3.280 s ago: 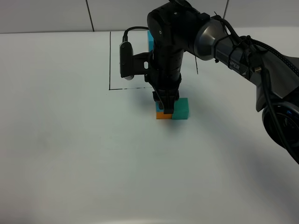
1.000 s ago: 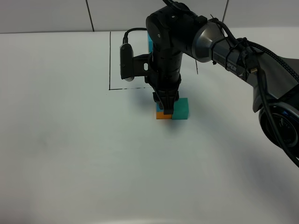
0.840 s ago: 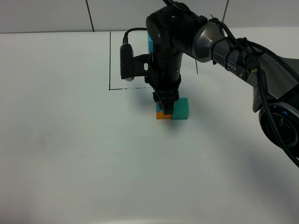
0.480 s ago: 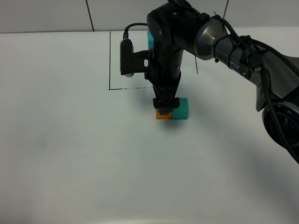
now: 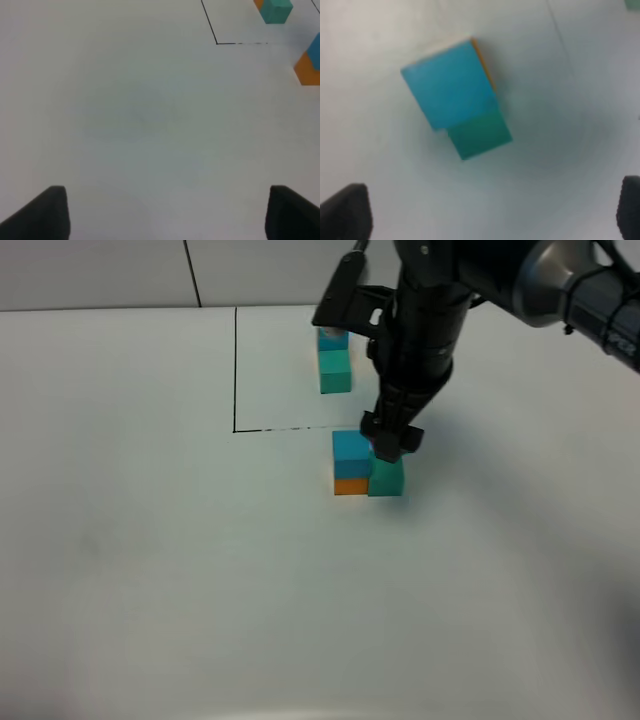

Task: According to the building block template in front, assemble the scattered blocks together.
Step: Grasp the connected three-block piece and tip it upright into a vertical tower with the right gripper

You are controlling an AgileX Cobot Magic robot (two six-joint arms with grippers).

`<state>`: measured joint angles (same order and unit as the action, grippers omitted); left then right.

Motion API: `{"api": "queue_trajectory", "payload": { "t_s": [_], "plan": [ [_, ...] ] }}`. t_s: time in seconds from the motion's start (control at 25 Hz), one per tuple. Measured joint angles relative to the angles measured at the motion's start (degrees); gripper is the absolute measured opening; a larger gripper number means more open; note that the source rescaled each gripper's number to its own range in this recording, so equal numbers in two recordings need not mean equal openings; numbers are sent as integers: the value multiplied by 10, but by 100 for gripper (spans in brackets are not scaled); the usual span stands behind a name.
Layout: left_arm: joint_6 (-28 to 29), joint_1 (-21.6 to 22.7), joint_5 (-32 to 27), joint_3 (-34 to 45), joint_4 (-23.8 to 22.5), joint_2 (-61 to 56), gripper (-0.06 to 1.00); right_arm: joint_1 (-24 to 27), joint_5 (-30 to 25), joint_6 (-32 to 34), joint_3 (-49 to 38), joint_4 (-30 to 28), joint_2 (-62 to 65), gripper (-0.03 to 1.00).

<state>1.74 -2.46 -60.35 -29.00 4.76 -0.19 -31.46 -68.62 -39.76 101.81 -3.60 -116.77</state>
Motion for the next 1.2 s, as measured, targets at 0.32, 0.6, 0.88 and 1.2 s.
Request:
{"api": "queue_trajectory", "payload": {
  "t_s": [0.32,0.6,0.88,1.2],
  "plan": [
    [-1,0,0,0,0,0,99,57,172,165,-277,-16,196,97],
    [-1,0,0,0,0,0,99,70,239,285,-453,-61,295,91],
    [-1,0,0,0,0,0,99,72,271,324,-494,-70,304,89],
    [-1,0,0,0,0,0,99,71,262,199,-426,-69,274,87]
  ]
}}
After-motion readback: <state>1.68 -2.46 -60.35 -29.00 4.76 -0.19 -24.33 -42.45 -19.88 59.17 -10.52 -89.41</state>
